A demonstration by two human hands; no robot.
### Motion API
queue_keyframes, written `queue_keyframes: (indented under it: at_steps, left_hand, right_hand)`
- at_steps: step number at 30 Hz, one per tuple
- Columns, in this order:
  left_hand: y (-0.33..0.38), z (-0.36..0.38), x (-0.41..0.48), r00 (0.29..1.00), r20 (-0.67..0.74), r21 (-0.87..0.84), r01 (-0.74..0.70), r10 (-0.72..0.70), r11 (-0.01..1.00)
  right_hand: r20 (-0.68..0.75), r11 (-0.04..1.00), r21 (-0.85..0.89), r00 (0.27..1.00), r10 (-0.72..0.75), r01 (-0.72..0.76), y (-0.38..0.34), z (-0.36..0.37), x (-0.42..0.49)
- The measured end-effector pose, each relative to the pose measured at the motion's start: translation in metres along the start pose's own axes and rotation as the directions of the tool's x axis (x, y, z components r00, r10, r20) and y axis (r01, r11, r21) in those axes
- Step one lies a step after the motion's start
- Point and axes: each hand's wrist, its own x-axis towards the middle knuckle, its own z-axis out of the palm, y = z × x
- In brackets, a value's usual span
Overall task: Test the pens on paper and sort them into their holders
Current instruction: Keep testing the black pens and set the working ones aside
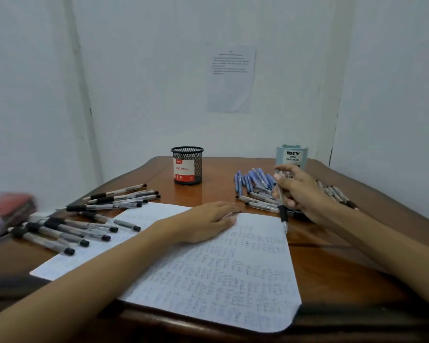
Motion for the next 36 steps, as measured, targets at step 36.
queue_keyframes:
  at_steps: [36]
  left_hand:
    - [0.0, 0.002, 0.002, 1.0, 0.007, 0.067, 0.008, -0.008, 0.998]
  right_hand:
    - [0.168, 0.963, -0.213, 0.977, -0.133, 0.168, 0.013, 0.018, -0.021]
